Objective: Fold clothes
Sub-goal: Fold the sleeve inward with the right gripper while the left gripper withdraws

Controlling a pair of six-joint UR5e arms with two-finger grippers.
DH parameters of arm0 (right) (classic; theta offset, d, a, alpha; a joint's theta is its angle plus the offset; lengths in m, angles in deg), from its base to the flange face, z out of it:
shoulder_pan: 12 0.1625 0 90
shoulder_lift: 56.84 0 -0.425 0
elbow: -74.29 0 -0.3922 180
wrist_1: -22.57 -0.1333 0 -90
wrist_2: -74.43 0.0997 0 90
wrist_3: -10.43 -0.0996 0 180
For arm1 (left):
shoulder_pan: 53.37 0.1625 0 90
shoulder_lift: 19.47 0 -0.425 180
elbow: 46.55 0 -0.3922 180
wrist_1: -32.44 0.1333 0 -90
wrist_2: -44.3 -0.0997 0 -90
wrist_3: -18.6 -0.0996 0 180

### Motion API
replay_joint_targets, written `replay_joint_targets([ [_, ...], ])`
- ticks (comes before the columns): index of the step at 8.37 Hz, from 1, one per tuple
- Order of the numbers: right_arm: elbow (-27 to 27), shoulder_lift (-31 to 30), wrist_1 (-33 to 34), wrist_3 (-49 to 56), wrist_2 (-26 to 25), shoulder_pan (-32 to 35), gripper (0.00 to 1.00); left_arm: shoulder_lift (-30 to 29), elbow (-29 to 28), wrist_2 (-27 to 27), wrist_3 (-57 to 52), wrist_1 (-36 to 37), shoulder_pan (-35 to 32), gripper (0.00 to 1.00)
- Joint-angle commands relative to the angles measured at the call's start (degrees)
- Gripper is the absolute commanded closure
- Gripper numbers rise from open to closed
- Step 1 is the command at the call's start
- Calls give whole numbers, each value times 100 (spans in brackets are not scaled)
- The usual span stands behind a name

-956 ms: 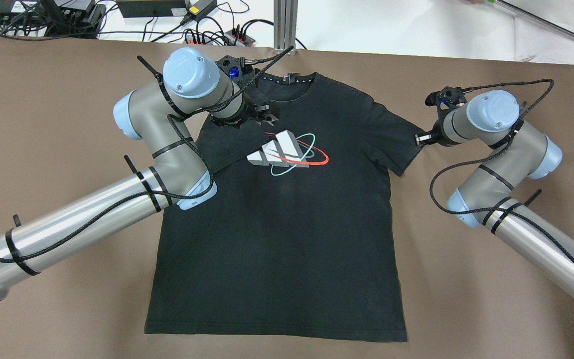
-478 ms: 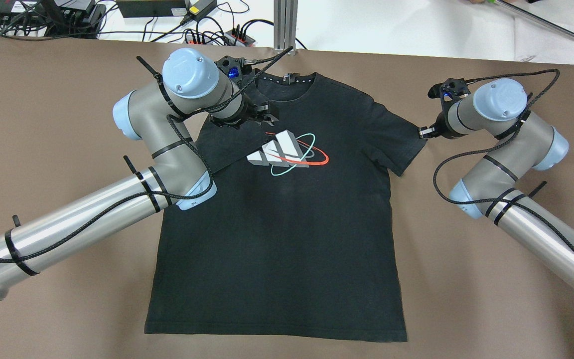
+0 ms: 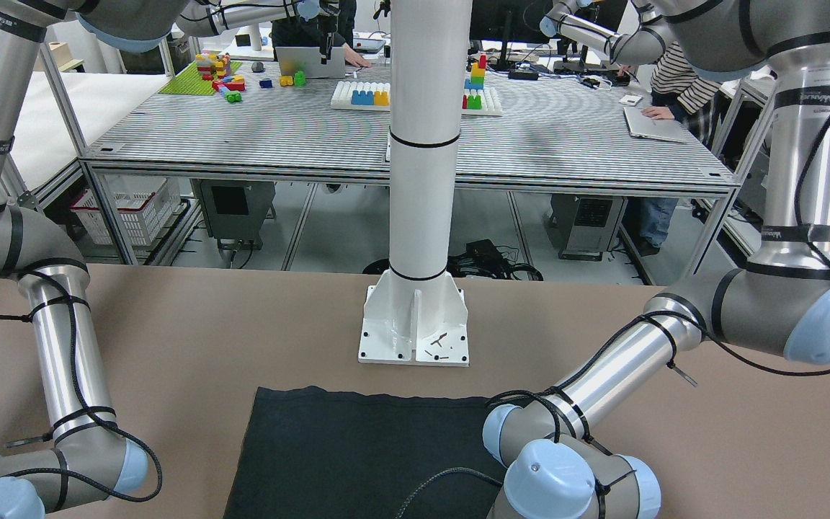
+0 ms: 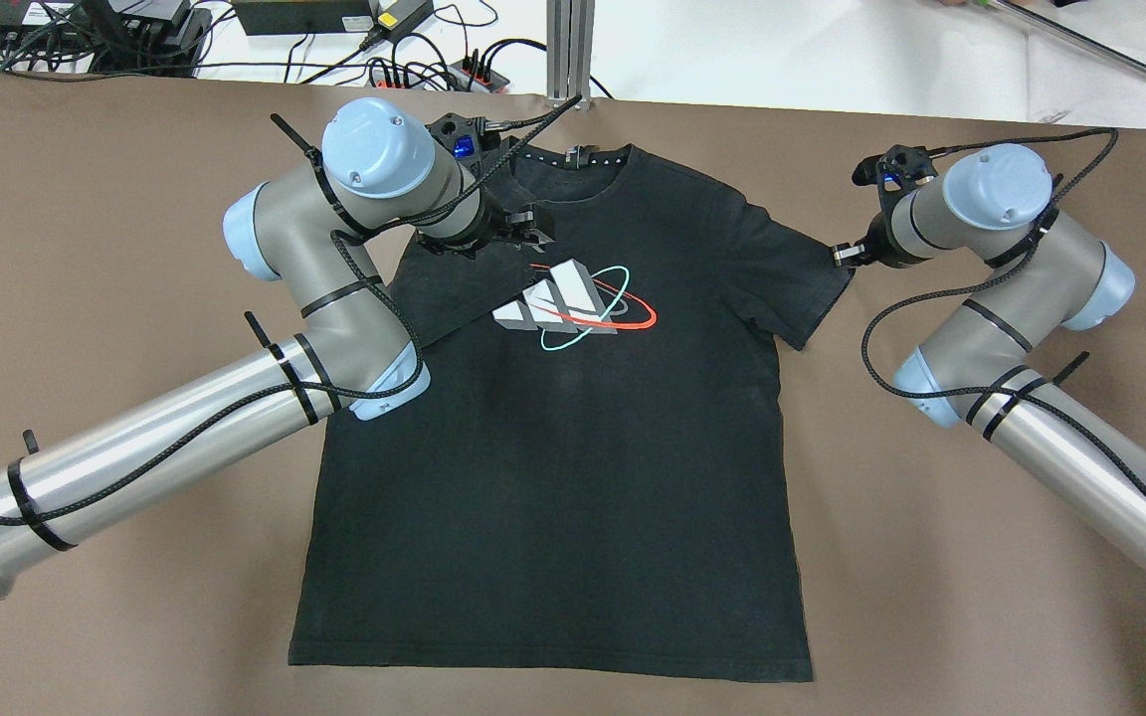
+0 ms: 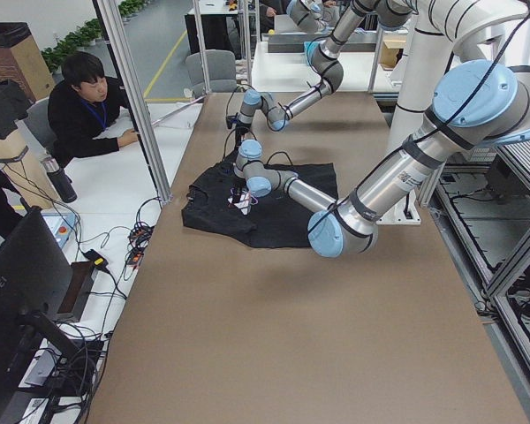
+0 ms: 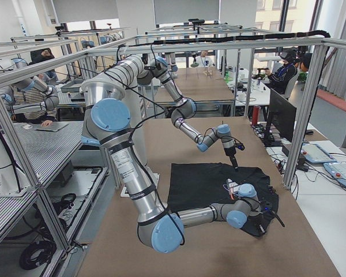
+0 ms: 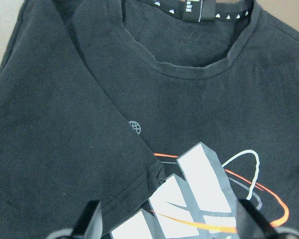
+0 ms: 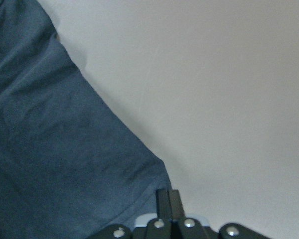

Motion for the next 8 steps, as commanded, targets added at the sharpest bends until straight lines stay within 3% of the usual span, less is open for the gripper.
replay_joint_targets([
  [1, 617, 297, 943, -436, 83, 42, 100, 0, 17, 27, -58, -2, -26, 5],
  [2, 864, 455, 1287, -953, 74, 33, 100, 18, 17, 71, -189, -11, -87, 5],
  [5, 779, 1419, 1762, -2650, -39, -404, 100, 272, 26, 80, -742, -20, -307, 5],
  [8, 95, 2379, 2055, -3654, -1038, -1108, 100, 387, 17, 299, -972, -90, -492, 5],
])
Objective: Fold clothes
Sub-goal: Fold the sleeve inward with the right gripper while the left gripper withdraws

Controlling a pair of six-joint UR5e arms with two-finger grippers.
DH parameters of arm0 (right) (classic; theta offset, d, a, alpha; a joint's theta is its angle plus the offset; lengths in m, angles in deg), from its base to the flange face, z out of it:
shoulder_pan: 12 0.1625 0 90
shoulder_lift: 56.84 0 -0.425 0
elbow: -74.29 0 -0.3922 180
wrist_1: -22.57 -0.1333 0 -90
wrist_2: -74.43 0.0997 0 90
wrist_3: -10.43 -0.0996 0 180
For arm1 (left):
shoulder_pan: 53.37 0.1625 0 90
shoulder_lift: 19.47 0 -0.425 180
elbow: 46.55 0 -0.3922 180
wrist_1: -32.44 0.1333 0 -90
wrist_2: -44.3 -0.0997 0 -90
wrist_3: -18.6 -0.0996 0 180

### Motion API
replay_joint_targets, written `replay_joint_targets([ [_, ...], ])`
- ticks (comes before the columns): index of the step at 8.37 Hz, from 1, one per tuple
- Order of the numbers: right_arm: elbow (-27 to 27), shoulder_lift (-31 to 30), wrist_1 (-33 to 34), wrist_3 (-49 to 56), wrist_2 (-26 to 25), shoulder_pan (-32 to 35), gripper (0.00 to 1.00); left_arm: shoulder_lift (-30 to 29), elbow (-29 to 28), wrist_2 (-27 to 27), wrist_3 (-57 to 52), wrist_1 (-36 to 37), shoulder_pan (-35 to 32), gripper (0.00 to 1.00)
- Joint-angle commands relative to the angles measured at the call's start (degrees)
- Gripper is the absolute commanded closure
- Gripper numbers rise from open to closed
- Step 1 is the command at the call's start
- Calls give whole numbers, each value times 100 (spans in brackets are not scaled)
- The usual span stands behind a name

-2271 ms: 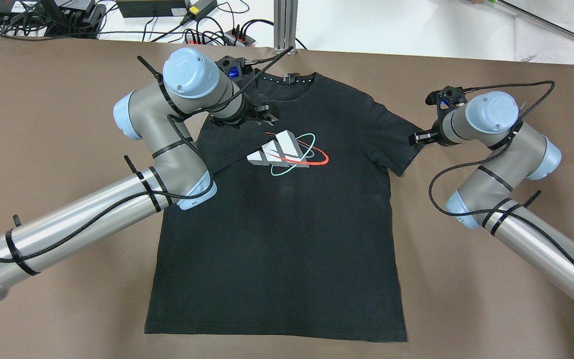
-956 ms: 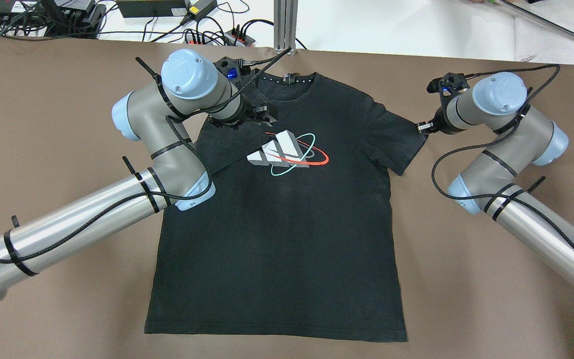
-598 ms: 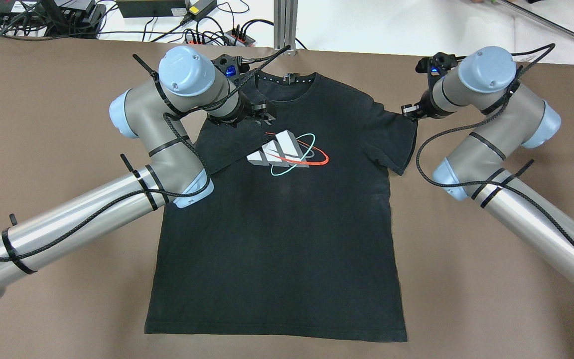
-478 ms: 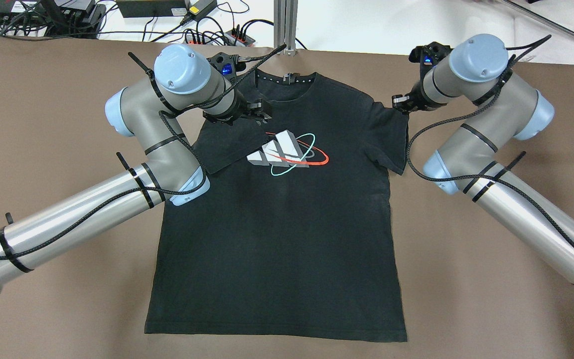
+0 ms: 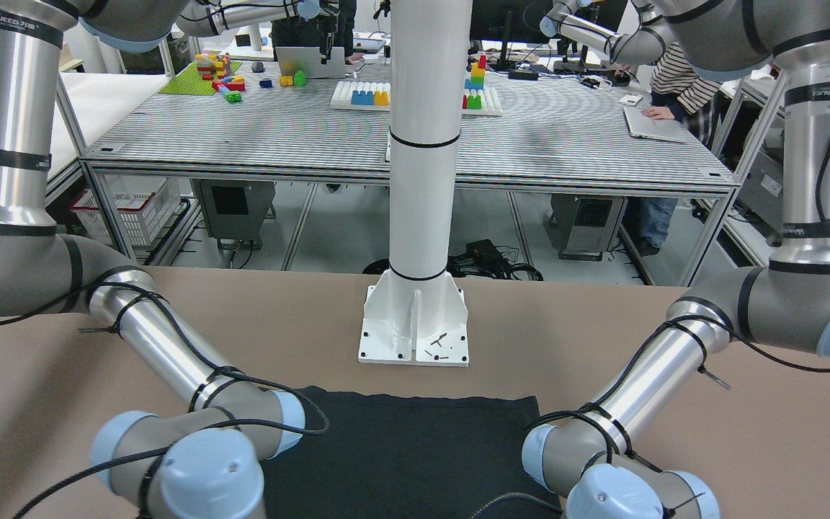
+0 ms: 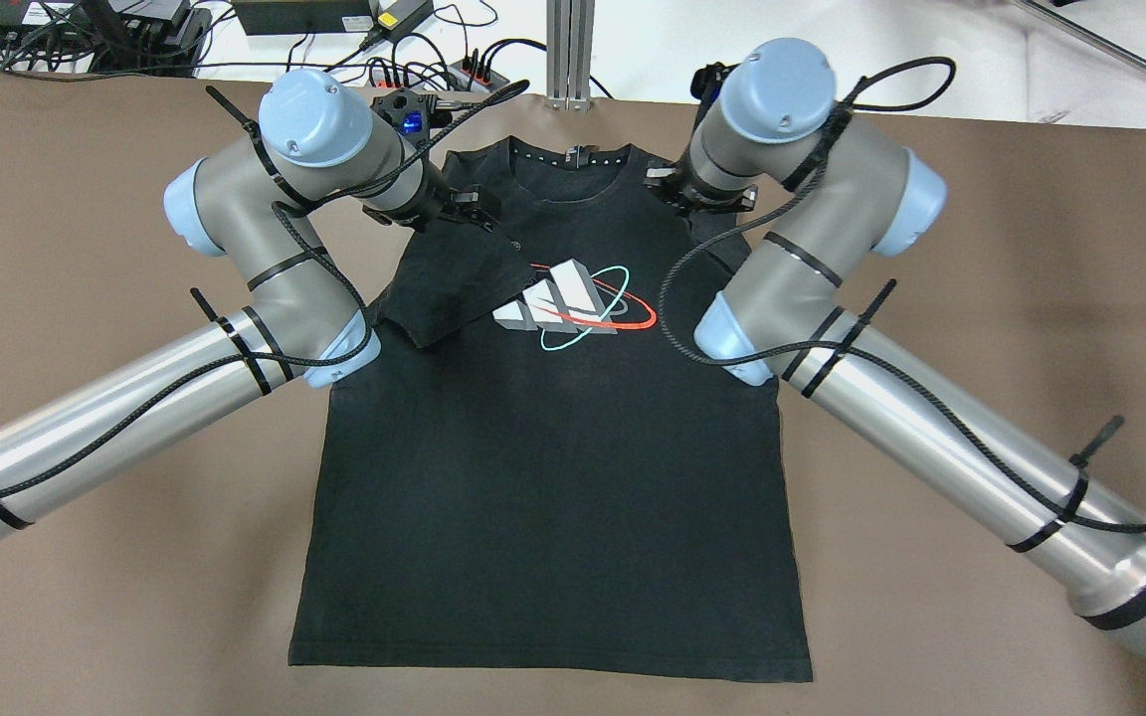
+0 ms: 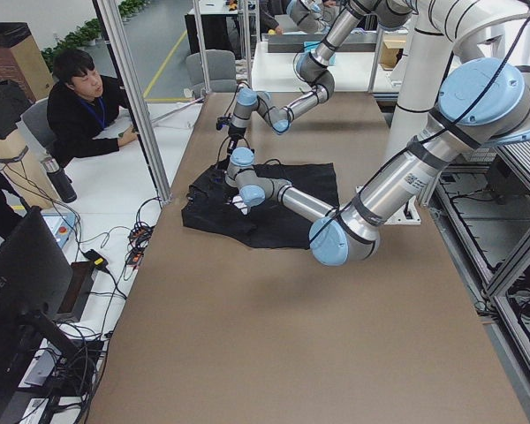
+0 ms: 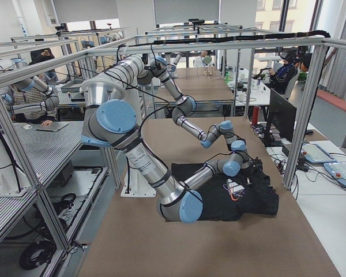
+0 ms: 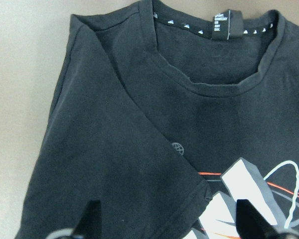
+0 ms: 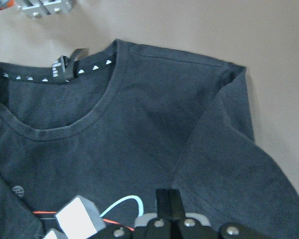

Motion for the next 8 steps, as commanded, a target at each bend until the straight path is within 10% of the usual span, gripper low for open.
replay_joint_targets([
  [1, -536, 644, 85, -688, -895, -615, 100, 71, -19, 102, -202, -27, -127, 5],
  [4, -756, 627, -98, -610, -1363, -898, 87, 89, -11, 102, -211, -27, -171, 5],
  [5, -748, 609, -143, -592, -1363, -889, 7, 89, 7, 110, -203, -27, -171, 5],
  [8, -207, 244, -126, -24, -1215, -854, 5, 88, 322, 163, 33, -19, -171, 5],
])
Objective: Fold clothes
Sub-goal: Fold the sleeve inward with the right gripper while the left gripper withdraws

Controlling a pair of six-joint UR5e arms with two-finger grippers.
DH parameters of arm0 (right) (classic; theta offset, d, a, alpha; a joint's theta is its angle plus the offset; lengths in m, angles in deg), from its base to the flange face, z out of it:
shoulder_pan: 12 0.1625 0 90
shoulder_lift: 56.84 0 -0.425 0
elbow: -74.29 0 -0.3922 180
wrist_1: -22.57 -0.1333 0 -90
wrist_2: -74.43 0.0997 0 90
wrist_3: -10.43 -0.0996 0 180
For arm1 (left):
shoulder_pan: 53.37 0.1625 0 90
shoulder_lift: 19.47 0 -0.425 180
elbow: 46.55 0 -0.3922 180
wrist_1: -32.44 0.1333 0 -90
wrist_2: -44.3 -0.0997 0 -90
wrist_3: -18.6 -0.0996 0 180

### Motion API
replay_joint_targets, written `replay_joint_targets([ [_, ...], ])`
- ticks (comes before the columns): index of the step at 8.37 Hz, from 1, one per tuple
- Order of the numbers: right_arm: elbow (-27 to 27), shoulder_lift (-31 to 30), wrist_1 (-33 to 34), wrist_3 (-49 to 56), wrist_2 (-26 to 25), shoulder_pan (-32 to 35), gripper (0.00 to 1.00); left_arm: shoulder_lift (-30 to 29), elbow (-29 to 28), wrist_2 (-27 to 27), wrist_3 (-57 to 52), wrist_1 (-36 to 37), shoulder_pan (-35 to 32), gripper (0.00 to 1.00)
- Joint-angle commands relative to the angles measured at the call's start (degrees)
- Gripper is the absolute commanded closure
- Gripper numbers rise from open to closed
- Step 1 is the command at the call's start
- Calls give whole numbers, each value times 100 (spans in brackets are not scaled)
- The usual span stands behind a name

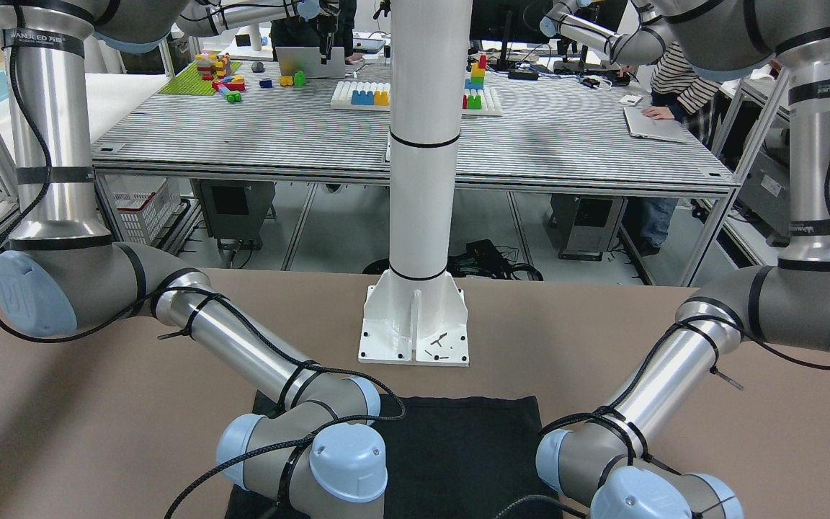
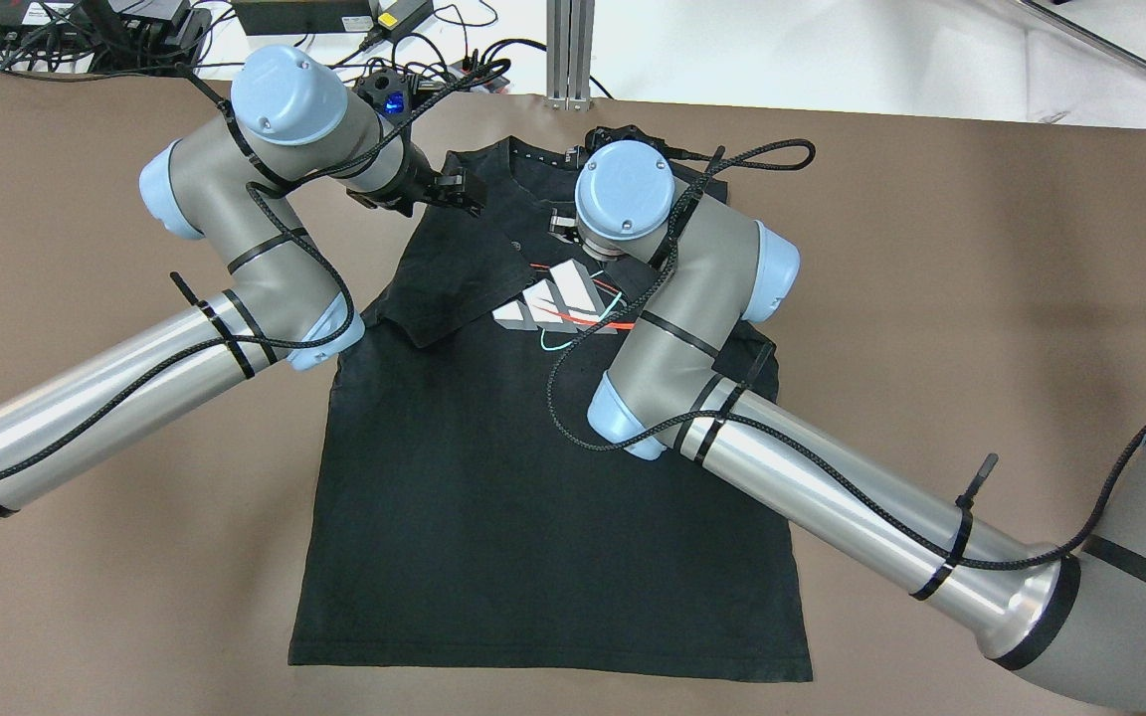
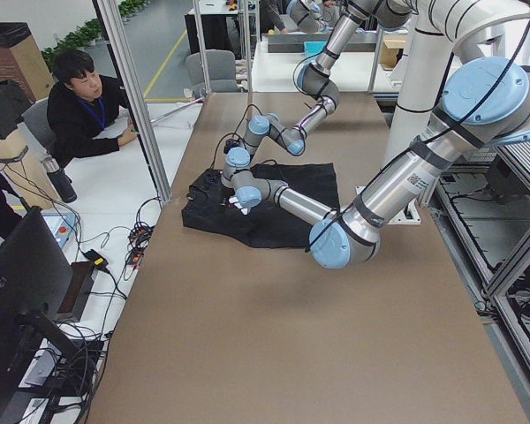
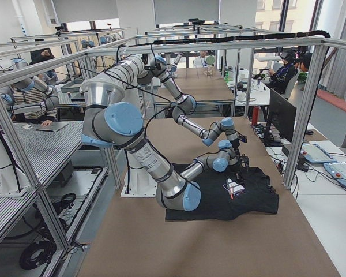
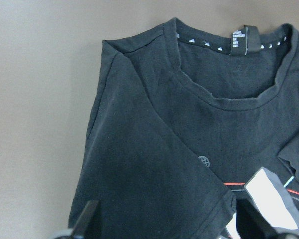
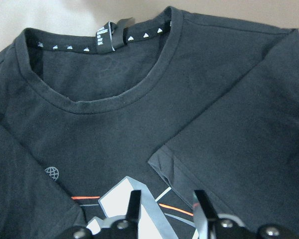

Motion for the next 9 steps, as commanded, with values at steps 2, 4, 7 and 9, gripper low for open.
replay_joint_targets([
  [2, 1652, -1236, 74, 368, 330, 9, 6, 282, 763, -62, 764, 46, 76, 5],
  [4, 3022, -2289, 145, -498, 463, -175, 7, 1105, 1955, -342, 1484, 37, 418, 5],
  [7, 4633, -3635, 31, -2042, 359, -1026, 8, 2694, 3758, -1089, 2669, 2, 1287, 5],
  [9, 5469, -4242, 22, -2924, -507, -1937, 8, 3697, 4875, -1939, 3496, -7, 2321, 5],
])
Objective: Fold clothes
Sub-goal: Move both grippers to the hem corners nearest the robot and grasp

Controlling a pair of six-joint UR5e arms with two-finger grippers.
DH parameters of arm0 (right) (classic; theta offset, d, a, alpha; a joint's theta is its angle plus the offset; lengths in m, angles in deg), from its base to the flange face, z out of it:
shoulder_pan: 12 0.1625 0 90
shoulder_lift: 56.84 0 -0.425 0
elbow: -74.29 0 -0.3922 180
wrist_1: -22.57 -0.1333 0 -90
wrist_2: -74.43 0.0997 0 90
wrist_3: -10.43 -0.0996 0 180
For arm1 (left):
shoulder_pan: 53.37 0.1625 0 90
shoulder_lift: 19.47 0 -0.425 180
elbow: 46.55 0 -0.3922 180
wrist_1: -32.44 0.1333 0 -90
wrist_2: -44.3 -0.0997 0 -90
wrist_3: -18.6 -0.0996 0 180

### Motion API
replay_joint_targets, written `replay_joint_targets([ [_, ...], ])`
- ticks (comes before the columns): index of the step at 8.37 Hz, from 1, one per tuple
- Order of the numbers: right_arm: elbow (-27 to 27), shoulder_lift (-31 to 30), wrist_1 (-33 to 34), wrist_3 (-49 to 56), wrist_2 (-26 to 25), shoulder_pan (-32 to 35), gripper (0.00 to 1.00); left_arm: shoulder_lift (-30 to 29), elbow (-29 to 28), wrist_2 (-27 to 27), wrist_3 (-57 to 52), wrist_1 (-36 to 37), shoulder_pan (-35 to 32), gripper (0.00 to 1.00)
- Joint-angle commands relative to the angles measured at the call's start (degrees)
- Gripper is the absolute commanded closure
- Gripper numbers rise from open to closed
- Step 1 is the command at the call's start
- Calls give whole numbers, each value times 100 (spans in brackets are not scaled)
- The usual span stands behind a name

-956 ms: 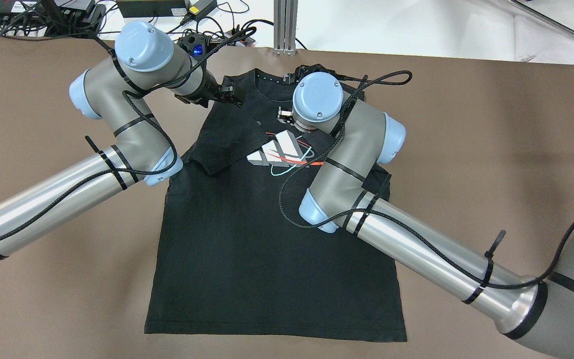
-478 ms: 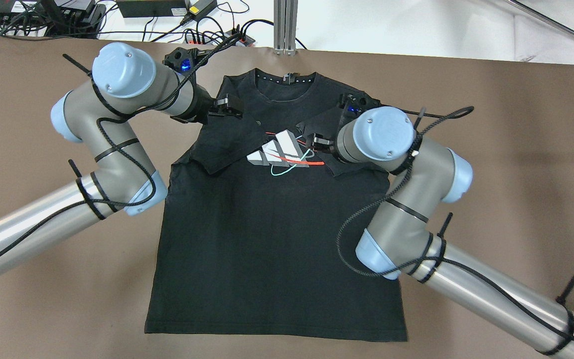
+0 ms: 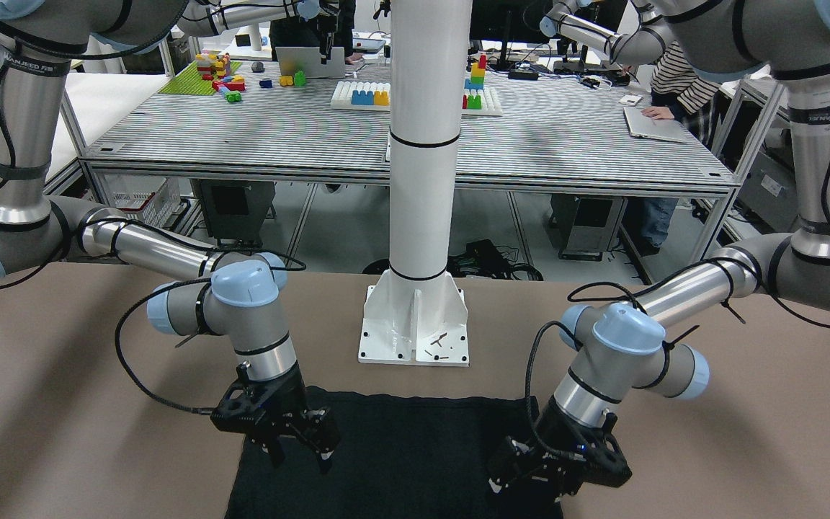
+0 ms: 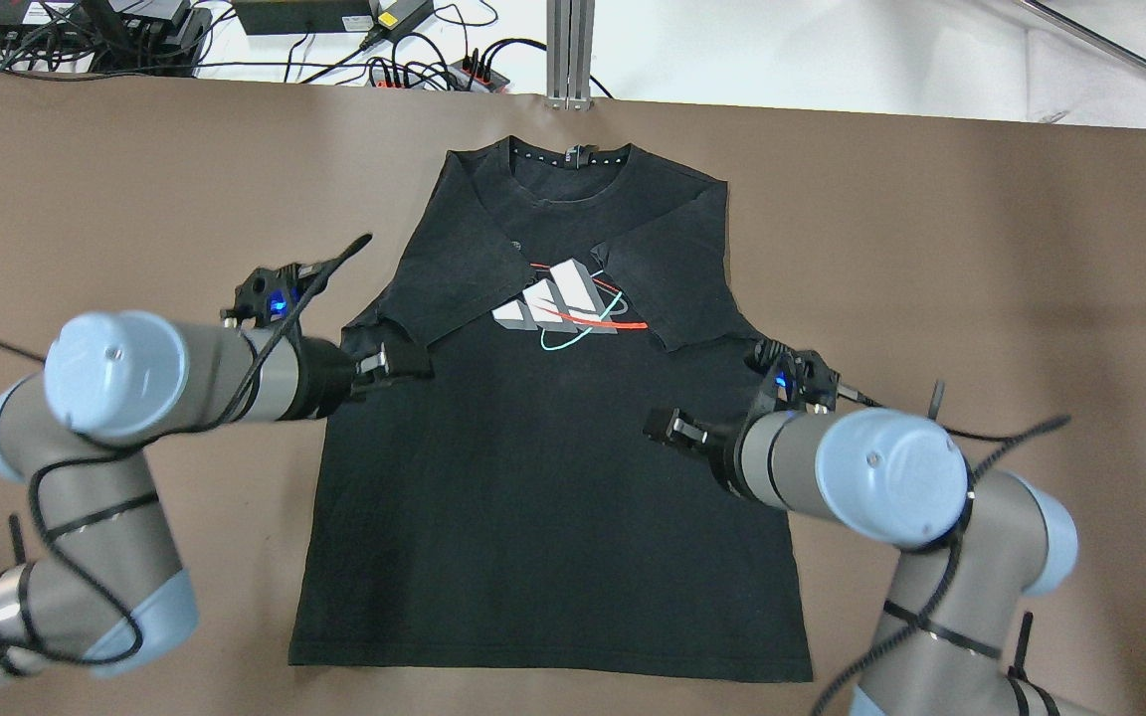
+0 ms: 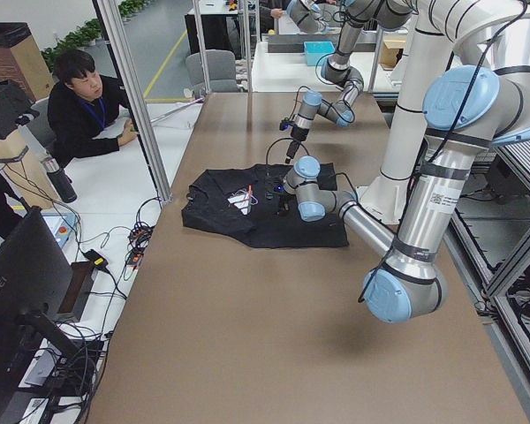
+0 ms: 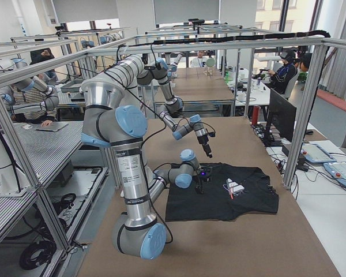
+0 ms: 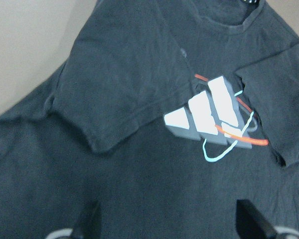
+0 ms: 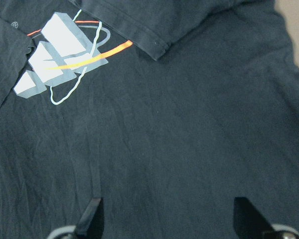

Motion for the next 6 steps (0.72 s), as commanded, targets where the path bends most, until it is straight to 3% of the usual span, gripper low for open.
replay_joint_targets([
  [1, 955, -886, -36, -1299, -1375, -1402, 8, 1251, 1311, -1182, 1116, -61, 1445, 5],
  [2, 1105, -1106, -62, -1520, -1800, -1869, 8, 1524, 1392, -1342, 1346, -384, 1808, 5],
  [4, 1142, -1929, -1171, -1874, -2495, -2539, 8, 2340, 1384, -1903, 1410, -1026, 2485, 5],
  [6, 1133, -2705, -1975, -1874, -2613, -2639, 9, 2563, 1288, -2161, 1533, -1029, 2751, 5],
])
